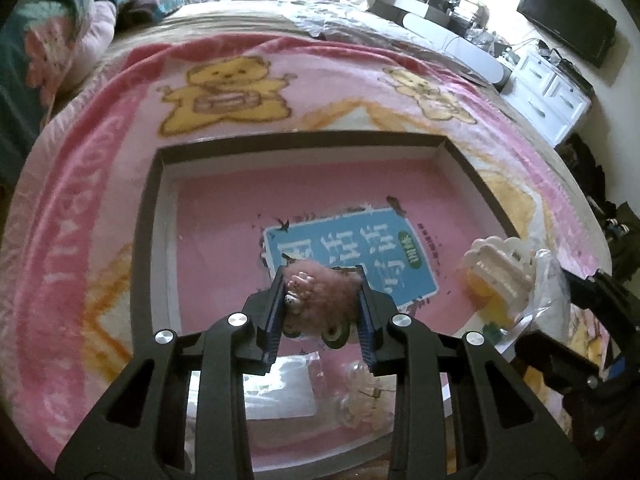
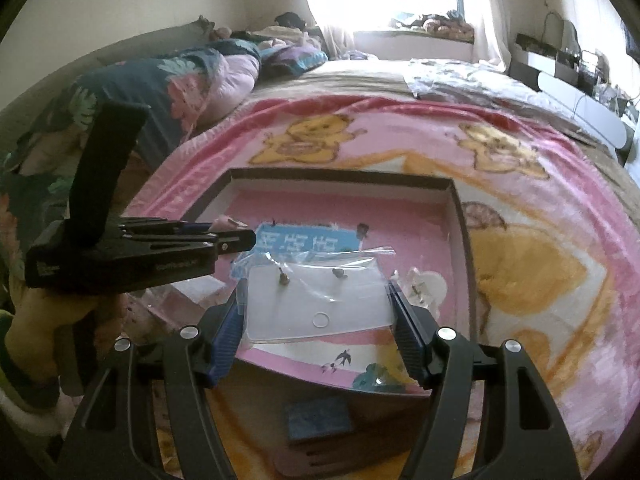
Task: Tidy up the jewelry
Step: 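Carry the pom-pom clip and earring card into the display box, open both tools, then move both tools back over the remaining jewelry beside the box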
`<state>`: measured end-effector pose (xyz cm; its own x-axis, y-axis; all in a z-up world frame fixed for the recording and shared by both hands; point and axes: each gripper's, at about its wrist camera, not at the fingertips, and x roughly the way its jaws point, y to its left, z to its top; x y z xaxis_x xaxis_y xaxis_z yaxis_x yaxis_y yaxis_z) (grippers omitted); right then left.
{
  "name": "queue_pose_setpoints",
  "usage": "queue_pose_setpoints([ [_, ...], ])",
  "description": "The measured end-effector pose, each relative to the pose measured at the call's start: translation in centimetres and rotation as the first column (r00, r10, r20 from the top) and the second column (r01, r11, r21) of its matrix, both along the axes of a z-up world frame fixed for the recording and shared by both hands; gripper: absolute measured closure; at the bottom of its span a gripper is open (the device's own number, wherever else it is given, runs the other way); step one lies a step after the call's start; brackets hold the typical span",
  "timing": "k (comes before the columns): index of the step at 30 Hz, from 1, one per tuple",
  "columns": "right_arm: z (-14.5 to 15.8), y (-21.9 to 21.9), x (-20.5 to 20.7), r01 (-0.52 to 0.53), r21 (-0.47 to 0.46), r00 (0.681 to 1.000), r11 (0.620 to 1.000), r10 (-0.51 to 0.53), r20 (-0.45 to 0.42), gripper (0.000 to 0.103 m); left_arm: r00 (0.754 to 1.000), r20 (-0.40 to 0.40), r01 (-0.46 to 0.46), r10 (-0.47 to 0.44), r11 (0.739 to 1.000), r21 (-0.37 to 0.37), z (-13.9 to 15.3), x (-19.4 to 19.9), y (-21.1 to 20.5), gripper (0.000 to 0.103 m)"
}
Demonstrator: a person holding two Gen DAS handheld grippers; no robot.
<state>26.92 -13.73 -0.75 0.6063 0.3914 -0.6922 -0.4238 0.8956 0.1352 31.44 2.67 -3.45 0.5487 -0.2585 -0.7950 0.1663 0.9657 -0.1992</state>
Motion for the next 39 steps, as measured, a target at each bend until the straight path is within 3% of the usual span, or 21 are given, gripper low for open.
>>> queue_pose_setpoints([
  [6, -1.5, 0.6, -0.2, -0.014, -0.002, 1.000, 1.000, 0.014, -0.023, 0.038, 1.000, -0.025, -0.007, 0.007, 1.000, 0.010, -0.9, -0.5, 0.5, 0.074],
  [12, -1.8, 1.5, -0.6, -0.032, -0.019, 0.999, 0.999, 0.031, -0.020, 0.038, 0.999, 0.003, -0.035, 0.035, 0.999, -0.006, 0.1, -1.6, 1.6, 0.059],
  [20, -2.8, 2.4, -0.2, -0.031, -0.015, 0.998, 0.999, 0.030, -0.051, 0.037, 0.997, 0.015, -0.081, 0.080, 0.997, 0.010, 1.0, -3.5, 3.0, 0.051],
  [26, -3.3, 2.1, 0.0, 0.001, -0.004, 0.997, 1.000, -0.002, -0.074, 0.029, 0.994, 0.027, -0.105, 0.104, 0.994, 0.023, 1.9, -4.8, 3.5, 0.043],
  [33, -1.2, 0.0, -1.6, 0.031, 0.028, 0.999, 0.999, -0.030, -0.028, 0.020, 0.992, 0.050, -0.115, 0.113, 0.993, 0.034, 3.0, -6.0, 3.2, 0.040],
  [39, 1.1, -2.7, -3.6, 0.072, 0.052, 0.997, 0.996, -0.074, 0.027, 0.014, 0.990, 0.085, -0.116, 0.112, 0.993, 0.038, 4.7, -7.4, 2.7, 0.031],
])
